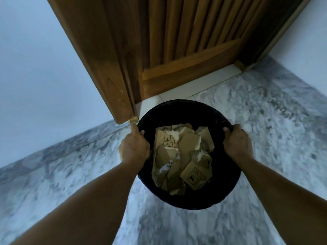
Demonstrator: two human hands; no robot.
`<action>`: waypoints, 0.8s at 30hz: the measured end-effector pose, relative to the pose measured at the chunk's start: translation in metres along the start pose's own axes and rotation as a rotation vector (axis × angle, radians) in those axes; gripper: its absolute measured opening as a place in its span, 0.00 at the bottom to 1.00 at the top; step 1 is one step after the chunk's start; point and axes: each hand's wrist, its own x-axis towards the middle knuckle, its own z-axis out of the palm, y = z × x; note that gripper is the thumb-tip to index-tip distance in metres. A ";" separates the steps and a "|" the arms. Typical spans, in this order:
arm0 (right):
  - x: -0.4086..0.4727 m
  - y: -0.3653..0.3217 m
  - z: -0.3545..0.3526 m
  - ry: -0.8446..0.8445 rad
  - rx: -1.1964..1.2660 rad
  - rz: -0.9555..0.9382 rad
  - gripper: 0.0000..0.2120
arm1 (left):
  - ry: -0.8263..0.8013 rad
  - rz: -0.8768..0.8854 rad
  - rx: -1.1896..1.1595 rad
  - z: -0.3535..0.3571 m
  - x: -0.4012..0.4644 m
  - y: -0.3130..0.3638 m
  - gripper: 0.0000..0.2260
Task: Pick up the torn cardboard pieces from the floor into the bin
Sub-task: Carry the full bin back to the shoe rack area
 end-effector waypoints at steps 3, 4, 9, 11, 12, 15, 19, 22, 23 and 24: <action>-0.002 -0.002 -0.002 -0.019 0.059 0.066 0.20 | -0.030 -0.052 0.000 0.001 -0.001 0.002 0.08; -0.002 -0.002 -0.002 -0.022 0.082 0.078 0.20 | -0.034 -0.071 -0.002 0.002 0.000 0.004 0.08; -0.001 -0.003 0.001 0.000 0.182 0.162 0.19 | -0.018 -0.125 0.029 0.005 0.002 0.002 0.09; 0.001 -0.002 0.002 -0.008 0.218 0.176 0.17 | -0.008 -0.131 0.036 0.004 0.001 0.002 0.10; 0.002 -0.002 0.002 -0.014 0.238 0.182 0.17 | -0.001 -0.133 0.039 0.004 0.002 0.002 0.11; 0.006 0.005 0.003 -0.039 0.257 0.173 0.21 | -0.001 -0.168 0.075 0.006 0.002 0.008 0.13; 0.007 0.005 0.002 -0.059 0.276 0.119 0.23 | 0.002 -0.199 0.083 0.006 0.003 0.008 0.16; 0.010 0.005 0.003 -0.062 0.263 0.134 0.23 | 0.011 -0.204 0.116 0.006 0.003 0.009 0.17; 0.010 0.005 0.003 -0.064 0.254 0.129 0.23 | 0.007 -0.212 0.132 0.005 0.002 0.010 0.17; 0.010 0.005 0.003 -0.061 0.244 0.120 0.23 | 0.009 -0.217 0.150 0.004 0.001 0.012 0.18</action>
